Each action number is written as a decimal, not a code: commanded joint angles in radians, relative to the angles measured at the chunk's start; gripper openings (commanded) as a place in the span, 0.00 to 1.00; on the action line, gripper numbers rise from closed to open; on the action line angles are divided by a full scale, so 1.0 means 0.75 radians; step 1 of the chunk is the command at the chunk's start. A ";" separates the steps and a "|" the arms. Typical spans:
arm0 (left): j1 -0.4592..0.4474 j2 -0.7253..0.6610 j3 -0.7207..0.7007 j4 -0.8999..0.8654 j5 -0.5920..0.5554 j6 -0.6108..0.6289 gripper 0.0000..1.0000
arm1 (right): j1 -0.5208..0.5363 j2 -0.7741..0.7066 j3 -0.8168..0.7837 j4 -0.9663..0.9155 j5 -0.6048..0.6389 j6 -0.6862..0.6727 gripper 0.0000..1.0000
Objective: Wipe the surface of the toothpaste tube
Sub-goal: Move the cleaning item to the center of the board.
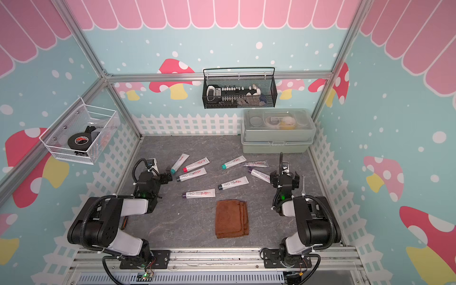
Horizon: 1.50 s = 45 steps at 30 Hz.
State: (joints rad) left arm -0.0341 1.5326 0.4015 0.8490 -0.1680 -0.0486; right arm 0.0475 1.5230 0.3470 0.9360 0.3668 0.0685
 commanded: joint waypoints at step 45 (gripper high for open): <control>-0.294 -0.273 0.837 -1.800 0.039 -0.792 0.93 | 0.019 -0.711 0.640 -1.755 -0.594 0.710 0.99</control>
State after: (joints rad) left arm -0.1799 1.3231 1.0229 -0.4465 -0.2687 -0.5980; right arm 0.0494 0.9916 0.8013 -0.2146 0.0254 0.6071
